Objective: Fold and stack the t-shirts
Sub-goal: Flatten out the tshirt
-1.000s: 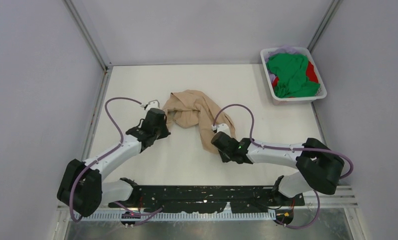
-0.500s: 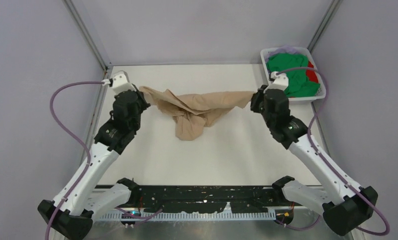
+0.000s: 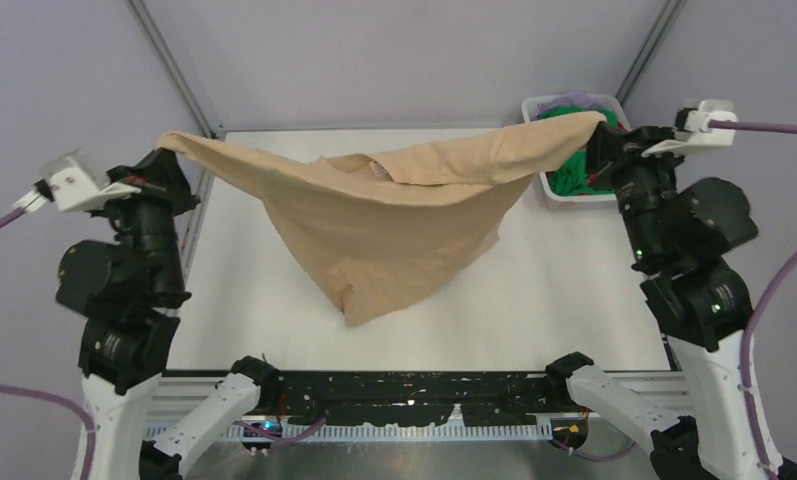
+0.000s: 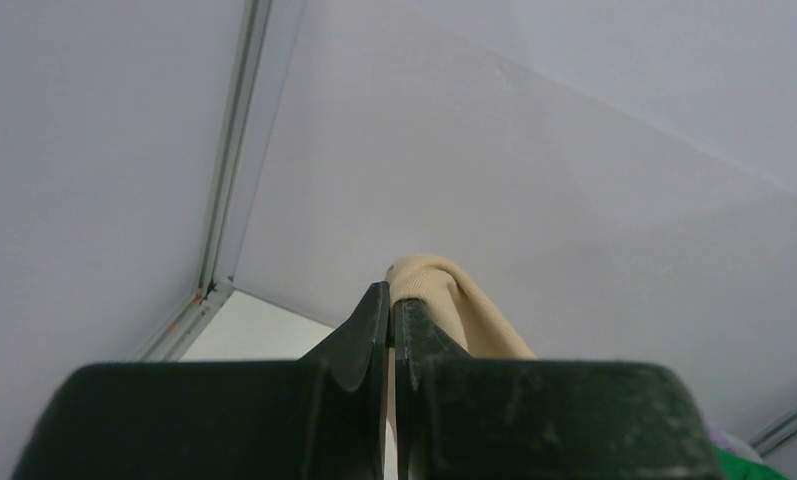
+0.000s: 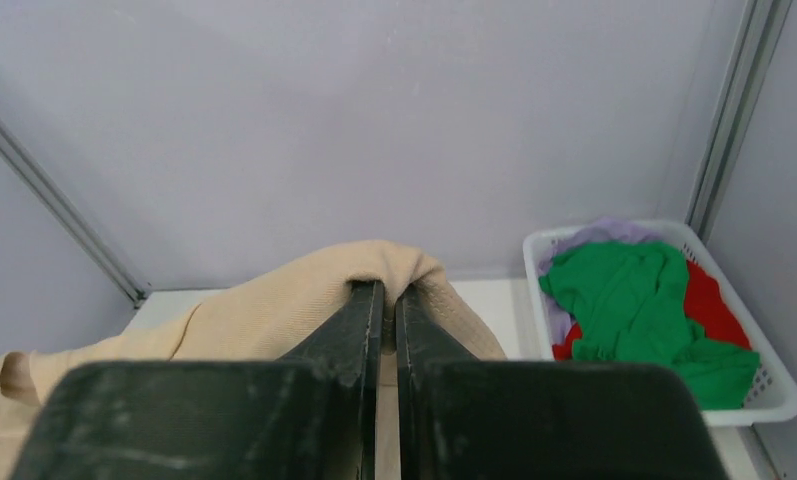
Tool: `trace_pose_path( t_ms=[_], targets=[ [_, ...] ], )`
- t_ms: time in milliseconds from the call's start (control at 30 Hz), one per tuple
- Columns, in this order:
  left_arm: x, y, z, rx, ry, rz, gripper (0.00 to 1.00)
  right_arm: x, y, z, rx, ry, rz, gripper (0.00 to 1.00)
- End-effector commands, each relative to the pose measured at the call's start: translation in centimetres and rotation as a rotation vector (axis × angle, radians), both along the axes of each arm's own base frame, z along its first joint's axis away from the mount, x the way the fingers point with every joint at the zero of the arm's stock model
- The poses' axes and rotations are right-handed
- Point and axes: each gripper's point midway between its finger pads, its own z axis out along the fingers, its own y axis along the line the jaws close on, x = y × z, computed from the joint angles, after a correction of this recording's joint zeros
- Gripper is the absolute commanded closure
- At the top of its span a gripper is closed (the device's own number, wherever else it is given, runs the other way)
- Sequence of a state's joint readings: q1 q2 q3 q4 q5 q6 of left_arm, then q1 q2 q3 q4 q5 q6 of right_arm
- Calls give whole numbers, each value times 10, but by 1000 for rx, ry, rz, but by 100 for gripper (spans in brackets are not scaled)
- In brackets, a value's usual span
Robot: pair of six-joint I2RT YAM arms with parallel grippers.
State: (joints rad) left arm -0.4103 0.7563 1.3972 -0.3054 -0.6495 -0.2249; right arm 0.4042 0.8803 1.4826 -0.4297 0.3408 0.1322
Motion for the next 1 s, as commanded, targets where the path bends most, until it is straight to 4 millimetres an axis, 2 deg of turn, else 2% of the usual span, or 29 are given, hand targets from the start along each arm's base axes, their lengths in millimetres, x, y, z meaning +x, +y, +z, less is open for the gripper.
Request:
trace_pose_path(
  t_ms=[0,33,67,100,133,167,267,367,467,533,600,667,700,733,767,800,833,867,900,933,967],
  targets=[
    [-59,25,61,9,-179,8,100,-64,-20,63,-16,-171,37,95],
    [-69,27,68,11,-197,-1,100,-78,-22,78,-9,-208,58,95],
    [-77,29,74,12,-214,-11,100,-87,-22,79,-10,-209,76,95],
    [-85,30,80,12,-232,-20,100,-101,-21,91,-6,-243,108,95],
    [-93,32,85,11,-252,-28,100,-106,-20,89,-10,-231,130,95],
    [-98,33,89,10,-267,-33,100,-117,-17,98,-9,-255,166,95],
    [-111,39,97,4,-292,-27,100,-130,-13,99,-14,-252,214,95],
    [-111,40,98,5,-286,-21,100,-137,-18,102,-9,-265,203,95],
    [-98,38,96,13,-257,-5,100,-126,-25,100,-7,-243,146,95],
    [-77,36,91,20,-211,33,100,-105,-28,91,-15,-189,86,95],
    [-47,34,77,33,-129,96,100,-74,-31,75,-27,-111,3,95],
    [-8,32,53,61,-18,189,100,-26,-30,48,-63,9,-96,95],
    [15,30,35,75,49,225,100,-11,-36,39,-72,46,-164,95],
    [37,27,16,80,119,240,100,18,-30,16,-108,121,-195,95],
    [63,25,-10,76,203,242,100,32,-31,5,-117,156,-230,95],
    [86,25,-37,60,283,230,100,62,-26,-24,-153,239,-249,95],
    [109,25,-71,40,383,226,100,78,-20,-38,-160,275,-230,95],
    [134,26,-113,22,501,234,100,108,-16,-71,-176,353,-232,95],
    [150,26,-151,11,601,230,100,122,-9,-88,-184,390,-203,95],
    [165,22,-188,3,698,205,100,151,-3,-125,-215,468,-193,95],
    [177,18,-222,-1,784,186,100,165,2,-146,-218,507,-174,95]
  ],
)
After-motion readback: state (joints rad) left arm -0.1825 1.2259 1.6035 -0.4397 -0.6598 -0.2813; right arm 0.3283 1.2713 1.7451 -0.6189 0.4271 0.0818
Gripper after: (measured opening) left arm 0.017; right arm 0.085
